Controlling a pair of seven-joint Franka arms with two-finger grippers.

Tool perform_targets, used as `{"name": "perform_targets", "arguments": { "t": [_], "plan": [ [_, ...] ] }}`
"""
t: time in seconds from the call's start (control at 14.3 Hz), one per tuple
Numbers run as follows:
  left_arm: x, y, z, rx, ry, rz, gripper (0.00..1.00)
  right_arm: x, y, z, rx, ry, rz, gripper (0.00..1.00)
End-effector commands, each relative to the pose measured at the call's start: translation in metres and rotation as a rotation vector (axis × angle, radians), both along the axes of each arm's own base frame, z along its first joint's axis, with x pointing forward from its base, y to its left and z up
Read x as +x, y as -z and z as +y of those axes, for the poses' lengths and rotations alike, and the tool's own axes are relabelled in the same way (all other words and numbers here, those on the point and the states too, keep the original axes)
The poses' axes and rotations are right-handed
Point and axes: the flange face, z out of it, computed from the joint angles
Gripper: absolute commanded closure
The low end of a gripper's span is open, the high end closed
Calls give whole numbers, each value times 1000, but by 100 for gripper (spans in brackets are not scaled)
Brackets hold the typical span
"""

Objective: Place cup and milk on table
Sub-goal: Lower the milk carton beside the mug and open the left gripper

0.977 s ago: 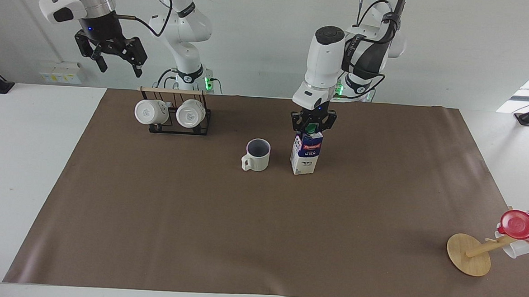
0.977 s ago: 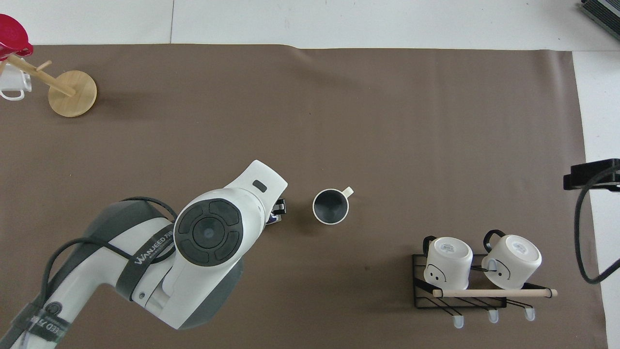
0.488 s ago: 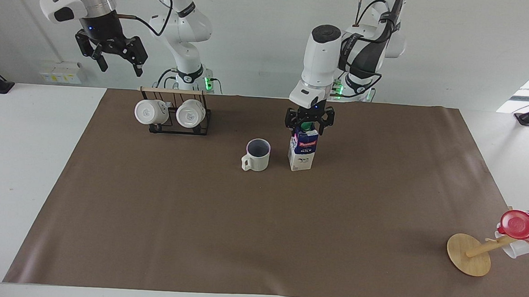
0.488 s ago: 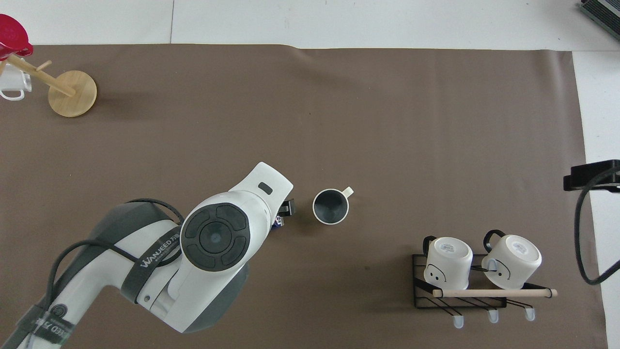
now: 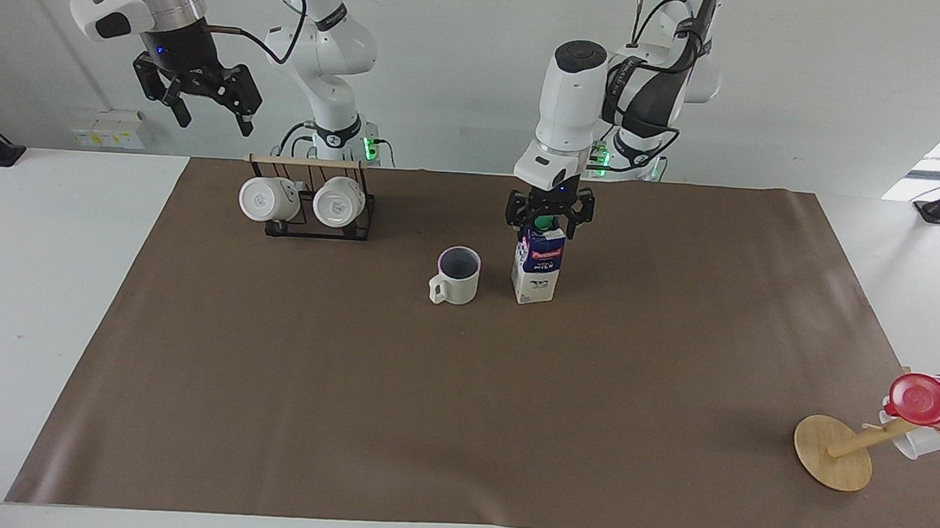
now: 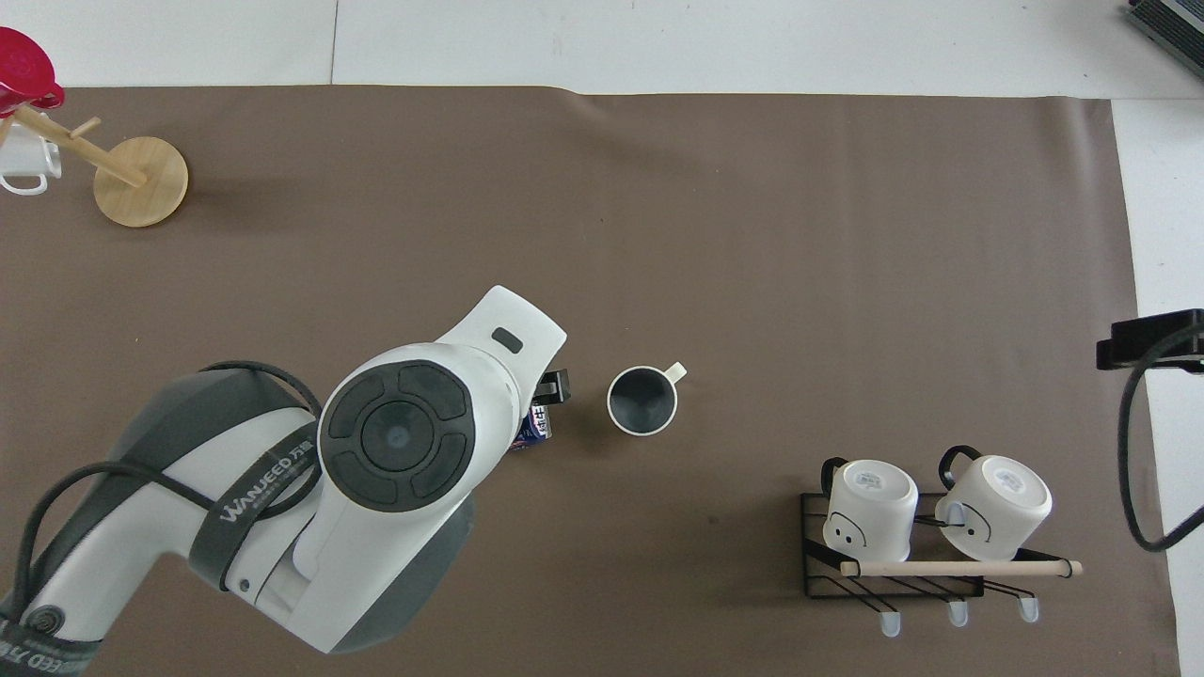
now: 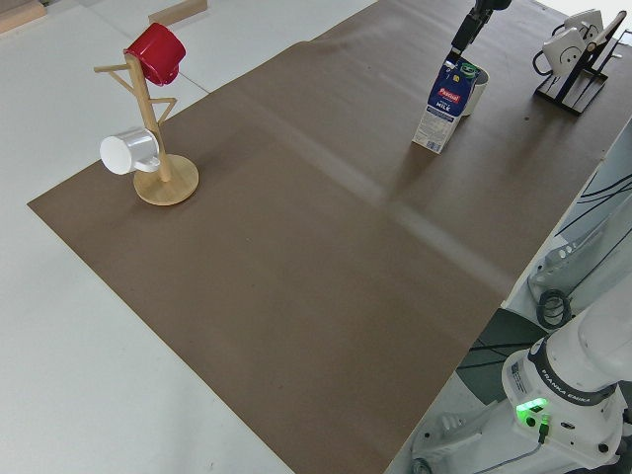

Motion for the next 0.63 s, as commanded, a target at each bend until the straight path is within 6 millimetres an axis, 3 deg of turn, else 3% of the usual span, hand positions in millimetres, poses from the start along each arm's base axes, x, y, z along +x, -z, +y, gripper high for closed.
{"name": "perform_targets", "arguments": {
  "t": [0.0, 0.35, 0.56],
  "plan": [
    [13, -20, 12, 42, 35, 16, 0, -7, -1, -2, 10, -15, 5, 0],
    [31, -65, 67, 97, 143, 71, 0, -7, -1, -2, 10, -15, 5, 0],
    [49, -90, 130, 92, 198, 95, 0, -7, -1, -3, 11, -14, 5, 0]
  ]
}}
